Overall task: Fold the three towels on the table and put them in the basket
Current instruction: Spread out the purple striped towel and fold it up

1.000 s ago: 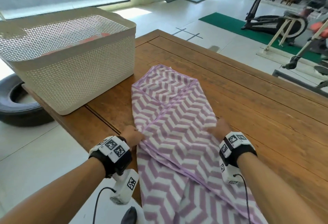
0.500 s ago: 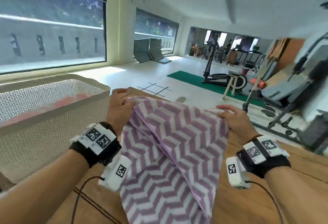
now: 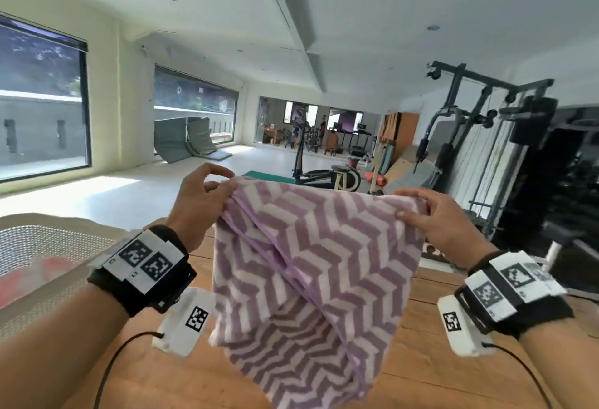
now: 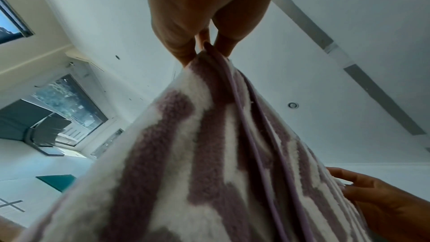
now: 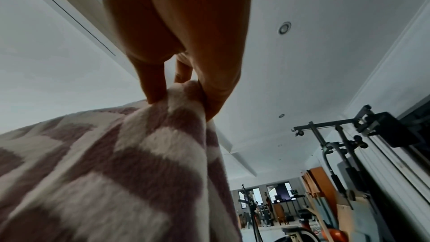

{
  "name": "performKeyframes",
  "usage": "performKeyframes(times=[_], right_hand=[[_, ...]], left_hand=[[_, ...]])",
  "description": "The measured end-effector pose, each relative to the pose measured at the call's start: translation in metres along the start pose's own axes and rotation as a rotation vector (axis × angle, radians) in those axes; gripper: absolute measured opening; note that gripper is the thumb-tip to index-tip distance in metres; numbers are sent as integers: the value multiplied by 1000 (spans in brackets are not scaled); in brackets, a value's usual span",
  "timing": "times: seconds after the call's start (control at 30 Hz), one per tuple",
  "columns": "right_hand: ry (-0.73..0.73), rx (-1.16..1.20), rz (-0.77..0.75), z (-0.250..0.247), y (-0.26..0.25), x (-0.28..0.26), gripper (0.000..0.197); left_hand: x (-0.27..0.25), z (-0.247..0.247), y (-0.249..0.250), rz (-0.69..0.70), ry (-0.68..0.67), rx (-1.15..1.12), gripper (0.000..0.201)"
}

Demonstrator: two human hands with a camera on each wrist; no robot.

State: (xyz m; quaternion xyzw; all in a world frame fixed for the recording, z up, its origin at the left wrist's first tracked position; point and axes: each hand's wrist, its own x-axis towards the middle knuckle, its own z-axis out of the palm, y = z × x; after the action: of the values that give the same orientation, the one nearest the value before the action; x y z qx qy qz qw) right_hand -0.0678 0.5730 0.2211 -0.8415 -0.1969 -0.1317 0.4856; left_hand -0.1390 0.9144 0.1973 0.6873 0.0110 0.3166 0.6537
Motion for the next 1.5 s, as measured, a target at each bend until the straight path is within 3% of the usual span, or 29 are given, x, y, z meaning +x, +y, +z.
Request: performKeyframes(times=[0.13, 0.27, 0.37, 0.43, 0.57, 0.67, 0.8, 0.93, 1.1, 1.17, 1.27, 1.33, 1.4, 1.5], right_hand=[[91, -88, 4, -12, -2, -5, 26], [166, -108, 61, -17, 10, 12, 20], [99, -193, 184, -16, 44, 39, 21], [18, -283, 245, -12, 72, 60, 22], [205, -200, 275, -10, 117, 110, 31], [355, -55, 195, -18, 124, 144, 40], [438, 105, 130, -29, 101, 153, 28], [448, 218, 213, -19, 107, 117, 11], [413, 124, 532, 40, 183, 18, 14], [280, -32, 663, 66, 220, -37, 10], [-52, -283, 868, 97, 257, -122, 21], [-153, -272, 940, 109, 268, -164, 23], [-94, -248, 927, 114, 269, -186, 20], [0, -298, 877, 114, 258, -197, 26]], left_hand=[[19, 9, 0, -54, -154, -3, 18], [45, 30, -14, -145, -201, 62, 18], [64, 52, -40, -284, -285, 77, 21], [76, 71, -59, -337, -269, 116, 23], [107, 109, -74, -236, -137, 151, 21], [134, 125, -64, -109, -90, 107, 22], [144, 129, -48, -14, -59, 65, 26], [104, 116, -68, -55, -54, 58, 27], [6, 91, -155, -263, -103, 146, 28], [-43, 78, -200, -420, -166, 240, 33], [-111, 57, -264, -683, -339, 447, 43], [-142, 46, -288, -755, -388, 580, 51], [-158, 42, -278, -755, -393, 645, 61], [-163, 42, -264, -784, -369, 519, 63]])
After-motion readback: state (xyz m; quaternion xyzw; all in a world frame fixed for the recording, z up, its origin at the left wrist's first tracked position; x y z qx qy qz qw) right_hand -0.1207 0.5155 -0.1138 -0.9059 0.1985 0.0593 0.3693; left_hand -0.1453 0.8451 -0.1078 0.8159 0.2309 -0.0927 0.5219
